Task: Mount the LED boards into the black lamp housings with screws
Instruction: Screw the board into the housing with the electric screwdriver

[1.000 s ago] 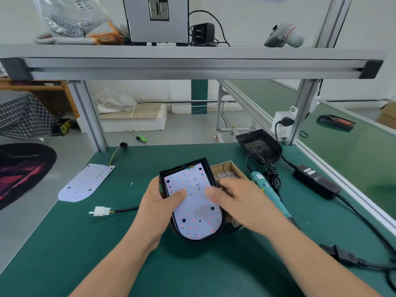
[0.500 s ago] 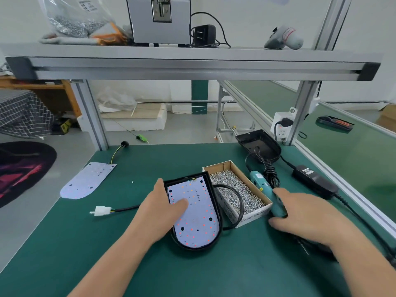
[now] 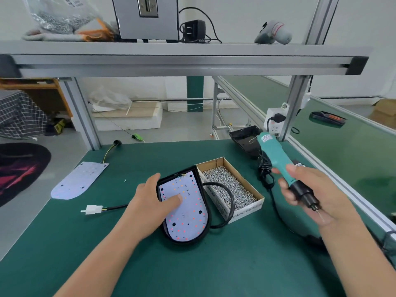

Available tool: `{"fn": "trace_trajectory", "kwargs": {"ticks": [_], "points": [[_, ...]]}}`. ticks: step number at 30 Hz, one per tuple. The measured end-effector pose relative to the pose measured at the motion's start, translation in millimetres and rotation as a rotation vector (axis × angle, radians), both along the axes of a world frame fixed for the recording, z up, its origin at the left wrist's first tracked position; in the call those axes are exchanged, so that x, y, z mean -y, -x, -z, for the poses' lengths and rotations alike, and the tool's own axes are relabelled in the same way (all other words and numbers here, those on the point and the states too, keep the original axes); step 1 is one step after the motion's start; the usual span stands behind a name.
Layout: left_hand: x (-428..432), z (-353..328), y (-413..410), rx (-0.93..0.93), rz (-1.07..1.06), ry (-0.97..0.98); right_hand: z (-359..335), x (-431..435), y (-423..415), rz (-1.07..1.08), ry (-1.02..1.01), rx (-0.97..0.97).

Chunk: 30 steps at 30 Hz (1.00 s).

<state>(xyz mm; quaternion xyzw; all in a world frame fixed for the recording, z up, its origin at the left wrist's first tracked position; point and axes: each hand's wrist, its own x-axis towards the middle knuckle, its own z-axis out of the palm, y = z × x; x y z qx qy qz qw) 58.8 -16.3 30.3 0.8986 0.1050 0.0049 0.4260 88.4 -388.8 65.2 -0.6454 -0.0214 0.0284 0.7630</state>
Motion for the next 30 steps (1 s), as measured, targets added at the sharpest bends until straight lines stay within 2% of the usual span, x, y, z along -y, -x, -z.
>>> {"fn": "trace_trajectory", "kwargs": {"ticks": [5,9,12,14,17,22,26,30], "points": [[5,-3,2,0.035,-0.007,-0.243,4,-22,0,0.007,-0.214,0.022],[21,-22,6,0.344,-0.038,-0.401,11,-34,-1,-0.021,-0.284,0.031],[48,-35,11,0.544,0.079,-0.358,16,-36,-2,-0.012,-0.134,0.035],[67,-41,14,0.584,0.182,-0.318,17,-37,-1,-0.049,0.059,0.019],[92,-52,7,0.543,0.339,-0.369,19,-36,0,-0.045,0.411,0.021],[138,-67,-38,0.338,0.456,-0.85,23,-38,3,-0.023,0.621,0.089],[165,-60,-70,0.131,0.478,-0.967,24,-37,-2,0.084,0.632,0.065],[178,-56,-88,0.054,0.473,-1.012,25,-37,-4,0.141,0.586,0.054]]}}
